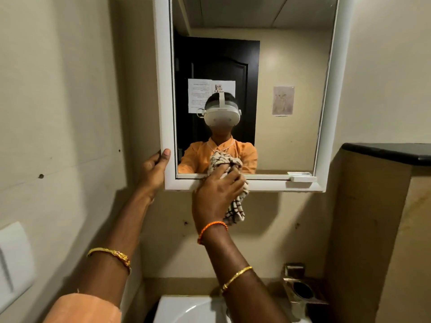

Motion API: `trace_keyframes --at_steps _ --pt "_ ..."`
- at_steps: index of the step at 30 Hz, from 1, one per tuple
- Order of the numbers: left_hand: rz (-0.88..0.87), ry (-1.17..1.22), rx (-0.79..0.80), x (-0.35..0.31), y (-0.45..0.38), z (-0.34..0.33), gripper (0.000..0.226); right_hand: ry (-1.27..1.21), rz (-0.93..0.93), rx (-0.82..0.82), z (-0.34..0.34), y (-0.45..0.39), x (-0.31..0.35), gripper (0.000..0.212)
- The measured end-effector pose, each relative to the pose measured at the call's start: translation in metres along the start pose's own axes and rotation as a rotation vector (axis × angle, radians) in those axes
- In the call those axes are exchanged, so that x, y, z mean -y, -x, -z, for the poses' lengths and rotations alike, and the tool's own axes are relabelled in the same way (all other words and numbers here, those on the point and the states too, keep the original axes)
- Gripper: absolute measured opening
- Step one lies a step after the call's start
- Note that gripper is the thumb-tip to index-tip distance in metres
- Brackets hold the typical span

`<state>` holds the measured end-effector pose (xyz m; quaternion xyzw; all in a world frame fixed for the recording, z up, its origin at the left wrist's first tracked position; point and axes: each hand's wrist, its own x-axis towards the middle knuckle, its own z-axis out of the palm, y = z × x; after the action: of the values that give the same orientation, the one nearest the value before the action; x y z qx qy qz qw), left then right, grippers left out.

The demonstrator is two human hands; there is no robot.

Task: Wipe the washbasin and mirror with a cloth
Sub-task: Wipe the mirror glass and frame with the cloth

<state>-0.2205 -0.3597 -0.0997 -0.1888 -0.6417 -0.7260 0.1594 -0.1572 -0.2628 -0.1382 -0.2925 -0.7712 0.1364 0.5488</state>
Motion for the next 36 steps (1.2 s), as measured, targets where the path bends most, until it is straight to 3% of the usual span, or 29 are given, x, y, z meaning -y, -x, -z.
trace_keyframes --at_steps 2,4,7,9,11,15,18,22,30,33,36 --pt "0.0 0.024 -0.014 0.0 0.001 -0.002 0.034 -0.064 0.126 0.004 -0.005 0.01 0.01 0.055" --pt "0.019 0.052 -0.006 0.0 -0.002 -0.003 0.021 -0.181 0.372 0.083 -0.006 0.018 0.017 0.057" --pt "0.086 0.122 0.053 -0.003 -0.003 0.0 0.022 -0.397 0.666 0.172 0.004 0.011 0.021 0.052" --pt "0.113 0.095 0.113 -0.007 0.001 0.004 0.033 -0.483 0.605 0.062 0.019 -0.013 0.016 0.047" --pt "0.119 0.062 0.137 -0.007 0.0 0.01 0.045 -0.5 0.467 -0.154 0.037 -0.047 0.001 0.048" --pt "0.084 0.073 0.156 0.0 -0.001 0.012 0.044 -0.367 0.112 -0.449 0.069 -0.112 -0.059 0.062" --pt "0.054 0.085 0.141 0.002 -0.002 0.01 0.042 -0.318 -0.032 -0.407 0.076 -0.138 -0.089 0.061" --pt "0.064 0.107 0.109 0.01 -0.007 0.008 0.045 -0.368 0.004 -0.349 0.061 -0.132 -0.096 0.063" --pt "0.064 0.076 0.102 0.014 -0.007 0.008 0.045 -0.452 0.32 -0.14 0.013 -0.041 -0.016 0.057" --pt "0.038 0.071 0.105 0.014 -0.007 0.008 0.028 -0.457 0.472 -0.012 0.007 -0.015 0.012 0.065" --pt "-0.003 0.044 0.107 0.01 -0.002 0.007 0.027 -0.519 0.46 0.003 0.008 -0.029 0.028 0.061"
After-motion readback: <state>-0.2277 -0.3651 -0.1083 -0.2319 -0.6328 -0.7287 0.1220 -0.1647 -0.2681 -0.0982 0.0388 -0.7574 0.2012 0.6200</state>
